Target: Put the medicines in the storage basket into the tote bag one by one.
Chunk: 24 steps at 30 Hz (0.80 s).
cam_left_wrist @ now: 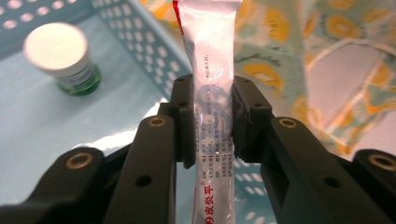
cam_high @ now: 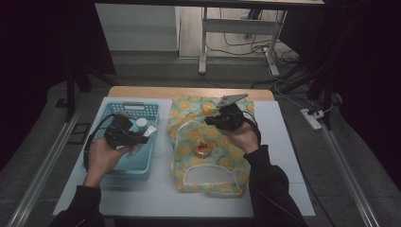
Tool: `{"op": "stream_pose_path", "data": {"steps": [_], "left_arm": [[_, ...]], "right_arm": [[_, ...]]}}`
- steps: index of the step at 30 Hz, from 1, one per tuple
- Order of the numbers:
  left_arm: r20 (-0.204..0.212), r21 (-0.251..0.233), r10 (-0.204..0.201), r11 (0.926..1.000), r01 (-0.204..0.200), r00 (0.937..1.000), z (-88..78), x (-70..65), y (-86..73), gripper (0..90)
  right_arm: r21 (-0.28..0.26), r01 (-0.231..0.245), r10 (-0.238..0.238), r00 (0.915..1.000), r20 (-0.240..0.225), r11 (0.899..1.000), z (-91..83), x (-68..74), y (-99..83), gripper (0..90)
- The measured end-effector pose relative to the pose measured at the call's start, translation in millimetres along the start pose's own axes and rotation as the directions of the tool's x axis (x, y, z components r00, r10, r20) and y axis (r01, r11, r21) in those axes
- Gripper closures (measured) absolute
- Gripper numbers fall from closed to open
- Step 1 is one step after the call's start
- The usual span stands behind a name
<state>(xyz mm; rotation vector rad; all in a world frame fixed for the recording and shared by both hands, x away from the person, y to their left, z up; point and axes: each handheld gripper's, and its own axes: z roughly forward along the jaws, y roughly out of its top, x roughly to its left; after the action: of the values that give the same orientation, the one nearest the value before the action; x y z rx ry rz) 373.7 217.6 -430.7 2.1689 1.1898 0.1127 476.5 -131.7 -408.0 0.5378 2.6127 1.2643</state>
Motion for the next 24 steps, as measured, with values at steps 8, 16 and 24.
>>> {"op": "stream_pose_path", "data": {"steps": [8,16,24], "left_arm": [[0.041,-0.006,0.054,0.9985,-0.054,0.9977,2.4,-22.1,8.7,72.5],[0.119,-0.022,0.088,0.9960,-0.086,0.9889,10.2,-40.2,16.5,72.5],[0.140,-0.017,0.124,0.9923,-0.123,0.9823,24.7,-56.9,28.1,72.5]], "right_arm": [[-0.001,-0.001,0.001,1.0000,0.001,1.000,0.2,0.2,0.1,90.0],[-0.002,-0.001,0.001,1.0000,0.002,1.000,0.2,0.3,0.2,90.0],[-0.002,-0.002,0.002,1.0000,0.002,1.000,0.7,0.5,0.2,90.0]]}}
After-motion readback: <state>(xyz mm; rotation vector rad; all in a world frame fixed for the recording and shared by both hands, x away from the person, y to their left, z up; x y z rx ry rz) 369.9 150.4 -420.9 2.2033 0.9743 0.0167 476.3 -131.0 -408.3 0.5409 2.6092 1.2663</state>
